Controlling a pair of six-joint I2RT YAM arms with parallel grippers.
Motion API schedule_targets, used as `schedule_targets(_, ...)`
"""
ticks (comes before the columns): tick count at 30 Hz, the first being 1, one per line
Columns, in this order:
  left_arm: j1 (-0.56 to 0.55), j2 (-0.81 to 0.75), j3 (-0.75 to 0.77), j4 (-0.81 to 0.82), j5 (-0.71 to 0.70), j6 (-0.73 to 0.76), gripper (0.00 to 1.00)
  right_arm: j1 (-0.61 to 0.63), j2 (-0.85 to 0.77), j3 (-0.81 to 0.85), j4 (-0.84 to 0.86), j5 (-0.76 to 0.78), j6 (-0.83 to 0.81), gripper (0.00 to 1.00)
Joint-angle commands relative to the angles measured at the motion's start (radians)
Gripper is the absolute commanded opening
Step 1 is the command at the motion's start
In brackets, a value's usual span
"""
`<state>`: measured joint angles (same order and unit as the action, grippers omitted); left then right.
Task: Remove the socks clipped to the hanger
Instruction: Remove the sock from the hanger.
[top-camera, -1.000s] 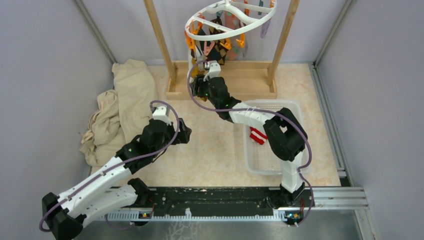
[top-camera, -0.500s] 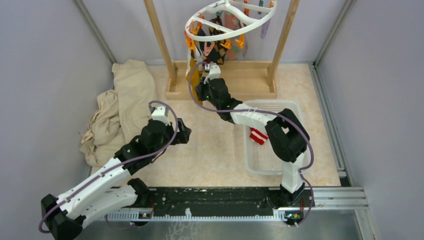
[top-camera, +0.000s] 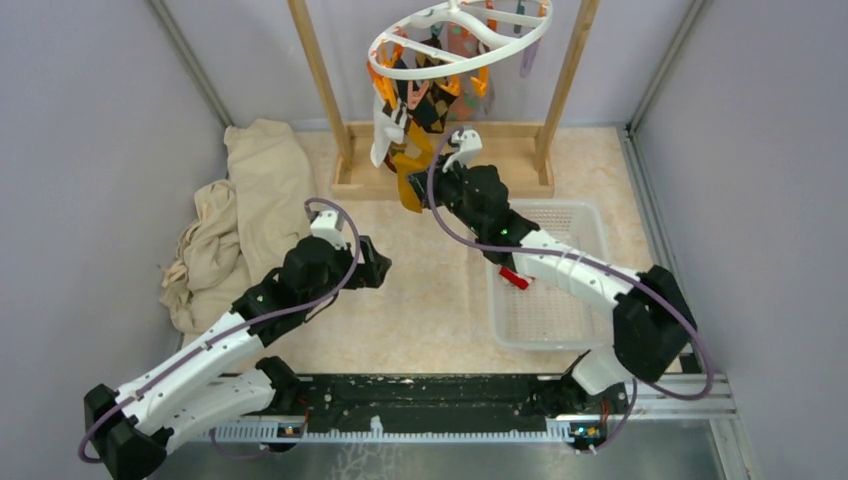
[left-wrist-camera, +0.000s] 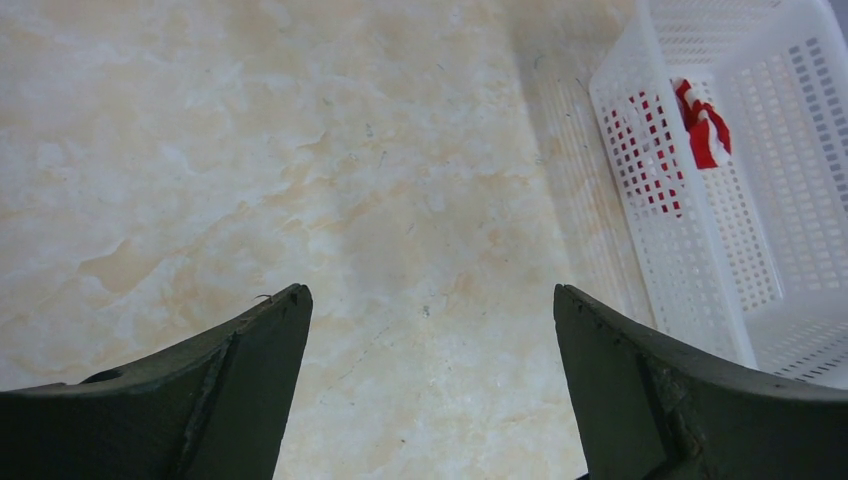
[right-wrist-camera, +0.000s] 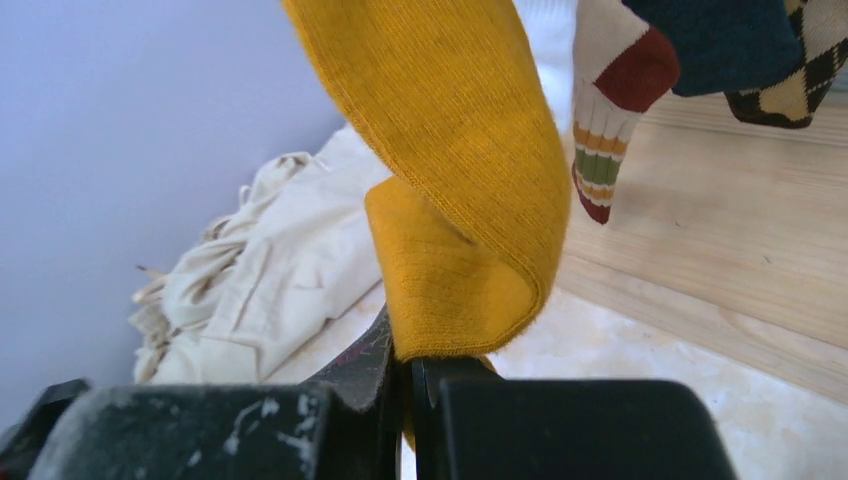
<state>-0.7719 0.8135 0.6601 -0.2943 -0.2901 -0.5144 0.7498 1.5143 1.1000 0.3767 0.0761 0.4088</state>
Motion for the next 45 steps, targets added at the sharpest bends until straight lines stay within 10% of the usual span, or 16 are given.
schedule_targets(1,0.005,0.029,0.059,0.061,0.111,0.013,0.95,0.006,-0.145,-0.059,-0.008,-0.047,0.039,0.00)
schedule_targets(16,-0.036,0.117,0.175,0.144,0.248,0.008,0.93,-0.187,-0.440,-0.250,-0.127,-0.208,0.162,0.00)
schedule_targets(29,-0.125,0.207,0.235,0.163,0.199,0.024,0.93,-0.431,-0.448,-0.230,-0.160,-0.405,0.208,0.00)
schedule_targets(45,-0.130,0.181,0.117,0.372,0.238,0.117,0.94,-0.442,-0.409,-0.201,-0.073,-0.687,0.381,0.00)
